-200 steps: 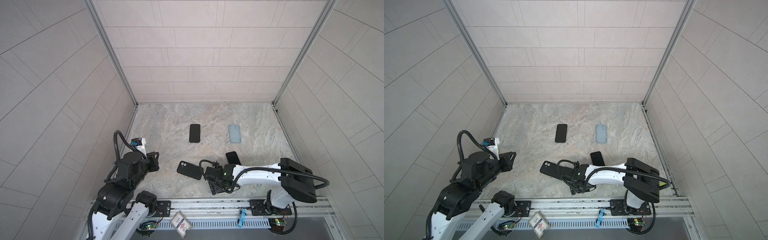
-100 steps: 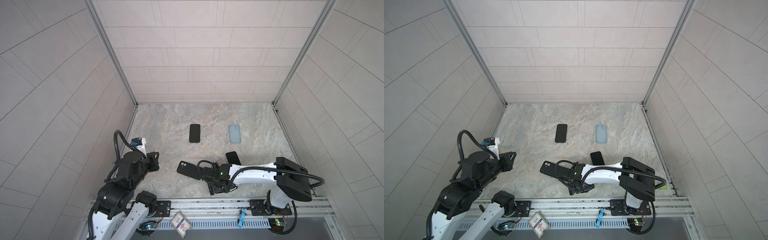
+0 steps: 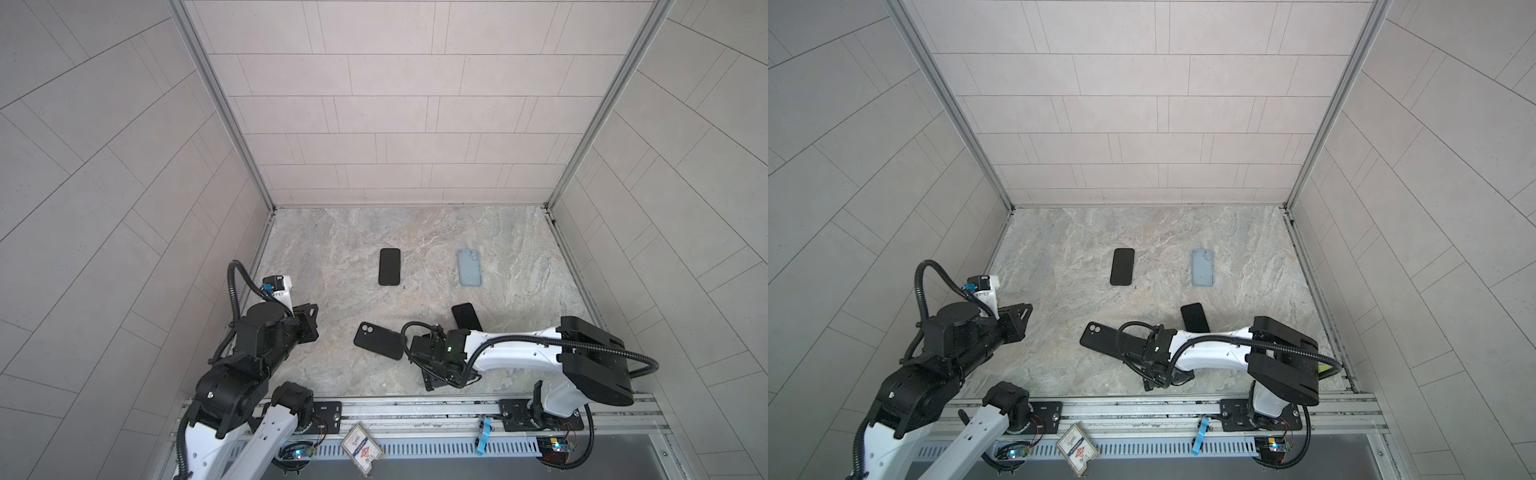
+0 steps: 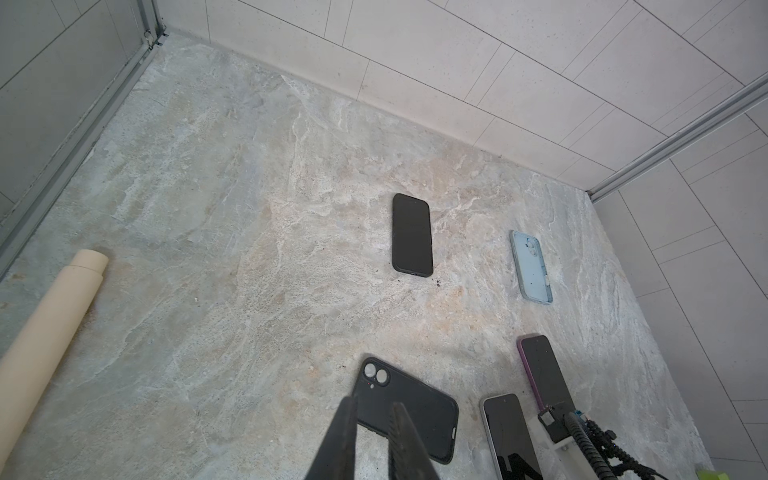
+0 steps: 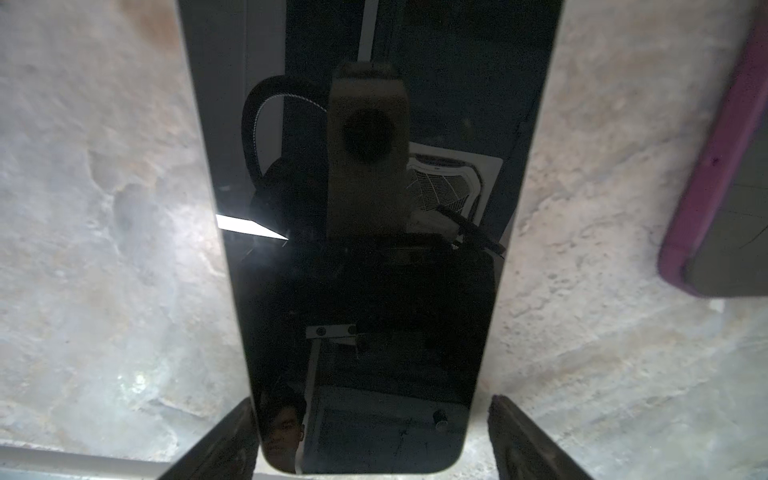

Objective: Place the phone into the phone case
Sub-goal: 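Lift the phone with the right gripper while the left arm reaches toward it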

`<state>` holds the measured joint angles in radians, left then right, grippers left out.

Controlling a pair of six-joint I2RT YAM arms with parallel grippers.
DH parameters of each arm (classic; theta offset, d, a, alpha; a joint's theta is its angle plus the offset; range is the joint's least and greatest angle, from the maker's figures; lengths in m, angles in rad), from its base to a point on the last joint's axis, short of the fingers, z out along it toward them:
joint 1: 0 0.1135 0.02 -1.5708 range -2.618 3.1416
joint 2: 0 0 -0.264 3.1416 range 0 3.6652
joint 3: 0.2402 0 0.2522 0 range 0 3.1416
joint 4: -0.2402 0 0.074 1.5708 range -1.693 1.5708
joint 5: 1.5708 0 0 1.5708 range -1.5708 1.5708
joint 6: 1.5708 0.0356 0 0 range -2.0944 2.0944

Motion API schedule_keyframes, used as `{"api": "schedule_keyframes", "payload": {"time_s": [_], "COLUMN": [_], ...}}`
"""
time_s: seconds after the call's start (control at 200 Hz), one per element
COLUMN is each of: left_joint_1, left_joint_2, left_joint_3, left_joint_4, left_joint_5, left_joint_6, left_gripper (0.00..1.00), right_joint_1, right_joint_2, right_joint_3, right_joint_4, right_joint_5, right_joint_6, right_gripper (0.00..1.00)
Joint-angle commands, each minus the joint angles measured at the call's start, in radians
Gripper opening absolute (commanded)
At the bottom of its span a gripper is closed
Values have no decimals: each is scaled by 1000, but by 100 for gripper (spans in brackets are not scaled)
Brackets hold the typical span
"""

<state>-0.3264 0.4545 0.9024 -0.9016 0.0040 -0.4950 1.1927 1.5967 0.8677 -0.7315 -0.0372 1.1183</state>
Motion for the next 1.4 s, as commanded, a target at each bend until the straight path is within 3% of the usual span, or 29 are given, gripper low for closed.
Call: {"api": "schedule_keyframes", "payload": {"time_s": [0.0, 0.45, 0.651, 0.711, 0.801, 1.051, 1.131, 1.231, 1.316, 1.396], "left_joint_1": [9, 19, 23, 25, 24, 24, 24, 23, 24, 25], "left_joint_2": [3, 8, 9, 9, 9, 23, 53, 118, 150, 162], "left_joint_3": [-12, -13, -13, -13, -13, -13, -14, -13, -56, -118], "left_joint_4": [18, 23, 24, 24, 23, 25, 36, 47, 127, 253], "left_joint_5": [1, 13, 17, 17, 17, 36, 88, 156, 244, 335], "left_joint_6": [19, 22, 22, 22, 22, 24, 28, 11, -82, -202], "left_gripper": [20, 20, 20, 20, 20, 21, 25, 38, 50, 53], "right_joint_1": [-5, -24, -24, -24, -28, -99, -151, -232, -278, -291], "right_joint_2": [48, 31, 31, 24, 7, -112, -170, -223, -234, -229], "right_joint_3": [-62, -107, -94, -78, -29, 140, 184, 228, 251, 282], "right_joint_4": [-39, 45, 45, 25, -38, -203, -196, -155, -134, -135], "right_joint_5": [16, -34, -32, -14, 40, 179, 162, 64, -29, -89], "right_joint_6": [-28, -37, -49, -56, -75, -207, -264, -338, -382, -414], "right_gripper": [86, 79, 71, 70, 55, 53, 52, 52, 52, 50]}}
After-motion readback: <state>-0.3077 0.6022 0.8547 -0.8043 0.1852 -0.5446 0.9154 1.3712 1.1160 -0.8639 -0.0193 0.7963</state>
